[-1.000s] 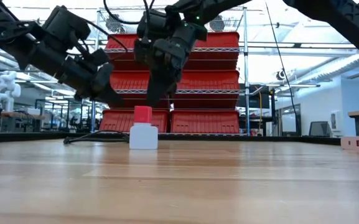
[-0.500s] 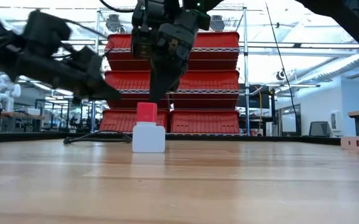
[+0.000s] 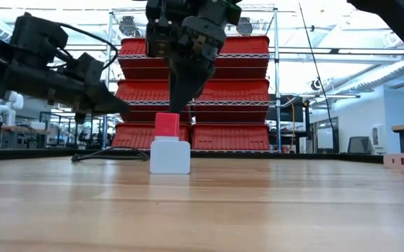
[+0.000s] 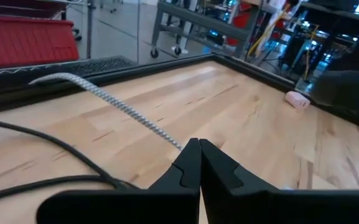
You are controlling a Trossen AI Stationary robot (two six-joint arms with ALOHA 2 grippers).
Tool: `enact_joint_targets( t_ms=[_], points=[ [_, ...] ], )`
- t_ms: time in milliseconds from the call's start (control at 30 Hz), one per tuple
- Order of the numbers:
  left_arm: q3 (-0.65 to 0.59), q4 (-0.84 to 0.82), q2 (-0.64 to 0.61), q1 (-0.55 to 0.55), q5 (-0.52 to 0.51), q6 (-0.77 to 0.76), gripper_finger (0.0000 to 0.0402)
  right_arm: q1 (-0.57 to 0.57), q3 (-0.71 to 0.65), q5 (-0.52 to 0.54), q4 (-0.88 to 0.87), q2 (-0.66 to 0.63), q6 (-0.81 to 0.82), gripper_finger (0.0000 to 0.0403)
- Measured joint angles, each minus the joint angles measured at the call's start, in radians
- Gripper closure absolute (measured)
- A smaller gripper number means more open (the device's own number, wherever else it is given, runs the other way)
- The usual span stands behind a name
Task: Insert USB
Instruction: Insert the top black charger cable into the pink charger adapter
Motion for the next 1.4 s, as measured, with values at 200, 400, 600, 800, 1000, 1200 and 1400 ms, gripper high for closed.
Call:
enact_joint_targets(
  t_ms=[200, 400, 600, 800, 1000, 1200, 1400],
  points=[
    [0.000, 0.013, 0.000, 0.000, 0.012, 0.007, 0.0398, -0.014, -0.005, 0.075, -0.006, -0.051, 0.006, 0.0402],
    [0.000, 0.013, 0.000, 0.000, 0.017, 0.007, 0.0398, -0.045, -0.002, 0.074, 0.004, -0.067, -0.003, 0.0402],
    [0.000, 0.013, 0.000, 0.000, 0.017, 0.008, 0.0398, -0.081, -0.001, 0.068, 0.009, -0.067, -0.077, 0.0402],
    [0.000, 0.013, 0.000, 0.001, 0.010, 0.008, 0.0398, -0.194, 0.001, 0.063, 0.104, -0.067, -0.114, 0.0402],
    [0.017, 0.015, 0.000, 0.001, 0.004, 0.001, 0.0398, -0.261, 0.002, 0.037, 0.137, -0.014, -0.128, 0.0402],
    [0.057, 0.014, 0.000, 0.001, 0.001, -0.002, 0.0398, -0.247, 0.003, -0.052, 0.092, 0.003, -0.153, 0.0403],
    [0.064, 0.005, 0.000, -0.001, 0.001, -0.013, 0.0398, -0.245, 0.003, -0.074, 0.038, 0.005, -0.158, 0.0403]
  ],
)
